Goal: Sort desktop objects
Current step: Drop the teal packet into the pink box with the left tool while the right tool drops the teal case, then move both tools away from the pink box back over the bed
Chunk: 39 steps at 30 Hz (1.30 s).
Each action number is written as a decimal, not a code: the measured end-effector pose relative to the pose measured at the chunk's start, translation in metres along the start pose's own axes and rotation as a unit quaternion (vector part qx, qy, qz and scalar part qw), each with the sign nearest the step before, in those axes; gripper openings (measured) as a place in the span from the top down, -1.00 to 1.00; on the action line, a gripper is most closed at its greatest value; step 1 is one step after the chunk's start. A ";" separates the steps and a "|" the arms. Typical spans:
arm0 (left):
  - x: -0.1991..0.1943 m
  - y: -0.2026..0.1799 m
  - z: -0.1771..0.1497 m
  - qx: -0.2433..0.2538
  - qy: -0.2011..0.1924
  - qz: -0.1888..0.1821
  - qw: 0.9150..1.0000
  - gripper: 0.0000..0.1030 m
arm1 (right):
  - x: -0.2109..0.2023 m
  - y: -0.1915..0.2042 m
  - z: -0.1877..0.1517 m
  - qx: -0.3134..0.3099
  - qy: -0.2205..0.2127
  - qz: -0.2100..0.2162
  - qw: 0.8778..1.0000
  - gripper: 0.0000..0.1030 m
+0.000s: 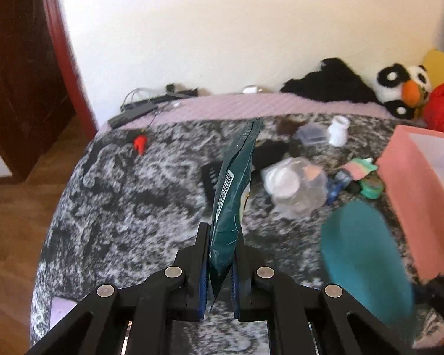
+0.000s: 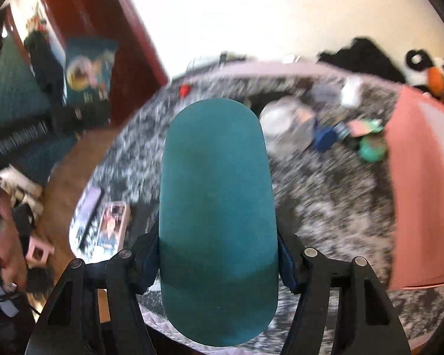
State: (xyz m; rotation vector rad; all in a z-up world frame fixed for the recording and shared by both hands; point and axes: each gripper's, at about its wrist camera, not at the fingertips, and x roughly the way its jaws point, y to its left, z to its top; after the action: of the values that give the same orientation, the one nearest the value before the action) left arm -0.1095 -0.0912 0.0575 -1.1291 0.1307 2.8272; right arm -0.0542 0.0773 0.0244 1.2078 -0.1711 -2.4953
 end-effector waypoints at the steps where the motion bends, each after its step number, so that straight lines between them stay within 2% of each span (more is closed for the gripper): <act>1: -0.004 -0.007 0.002 0.004 -0.005 -0.005 1.000 0.86 | -0.006 -0.003 0.002 0.003 -0.011 -0.003 1.000 -0.32; 8: -0.030 -0.068 0.020 0.038 -0.040 -0.043 0.998 0.86 | -0.071 -0.046 0.013 0.027 -0.084 -0.048 0.995 -0.32; 15: -0.033 -0.161 0.033 0.093 -0.051 -0.098 0.990 0.86 | -0.128 -0.102 0.007 0.062 -0.126 -0.099 0.985 -0.32; 21: -0.025 -0.255 0.042 0.147 -0.045 -0.159 0.975 0.85 | -0.173 -0.177 0.002 0.125 -0.163 -0.162 0.965 -0.32; 24: -0.015 -0.280 0.047 0.151 -0.040 -0.176 0.972 0.83 | -0.188 -0.221 0.004 0.163 -0.179 -0.198 0.950 -0.32; 26: -0.008 -0.293 0.050 0.152 -0.037 -0.186 0.970 0.70 | -0.193 -0.254 0.006 0.194 -0.184 -0.206 0.941 -0.32; 27: -0.004 -0.300 0.051 0.152 -0.036 -0.190 0.969 0.24 | -0.193 -0.270 0.008 0.209 -0.182 -0.204 0.939 -0.32; 28: 0.000 -0.307 0.053 0.152 -0.034 -0.195 0.968 -0.32 | -0.191 -0.286 0.010 0.223 -0.176 -0.198 0.938 -0.33; 30: 0.007 -0.321 0.056 0.152 -0.032 -0.204 0.967 -0.62 | -0.186 -0.312 0.014 0.249 -0.168 -0.194 0.934 -0.36; 31: 0.011 -0.328 0.057 0.153 -0.030 -0.208 0.966 -0.62 | -0.187 -0.317 0.014 0.254 -0.174 -0.205 0.929 -0.49; 34: 0.020 -0.342 0.062 0.149 -0.028 -0.216 0.965 -0.63 | -0.194 -0.324 0.014 0.255 -0.198 -0.241 0.915 -0.65; 39: 0.016 -0.312 0.064 0.122 -0.031 -0.195 0.973 -0.63 | -0.192 -0.308 0.018 0.234 -0.215 -0.239 0.917 -0.67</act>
State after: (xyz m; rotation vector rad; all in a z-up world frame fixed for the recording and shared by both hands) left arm -0.1277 0.2264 0.0791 -0.8993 0.2172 2.4171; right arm -0.0413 0.4330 0.0959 0.9103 -0.6982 -3.2645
